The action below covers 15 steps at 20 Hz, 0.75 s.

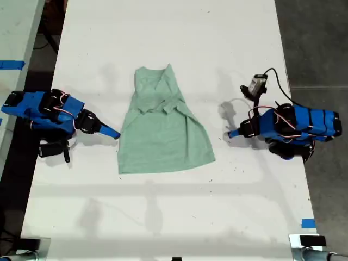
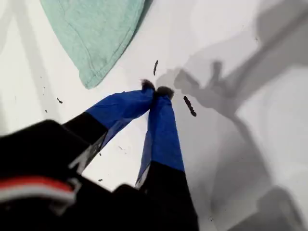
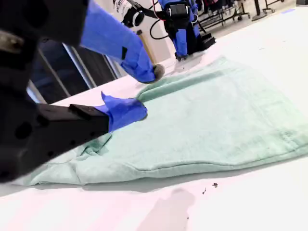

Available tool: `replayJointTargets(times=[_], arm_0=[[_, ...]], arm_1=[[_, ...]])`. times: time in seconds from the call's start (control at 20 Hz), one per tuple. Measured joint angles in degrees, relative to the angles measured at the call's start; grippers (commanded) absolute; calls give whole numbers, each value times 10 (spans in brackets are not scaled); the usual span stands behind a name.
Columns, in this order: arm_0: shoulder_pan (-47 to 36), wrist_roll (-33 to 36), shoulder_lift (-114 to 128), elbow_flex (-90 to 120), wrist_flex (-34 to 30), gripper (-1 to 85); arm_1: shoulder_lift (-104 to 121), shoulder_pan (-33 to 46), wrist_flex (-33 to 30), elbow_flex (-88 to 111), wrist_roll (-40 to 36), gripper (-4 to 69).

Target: Fold t shirt

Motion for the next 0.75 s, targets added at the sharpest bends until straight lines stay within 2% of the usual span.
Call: replayJointTargets(times=[0.75], arm_0=[[0,0,0,0,0,81]], arm_1=[[0,-8,0,0,-11,10]])
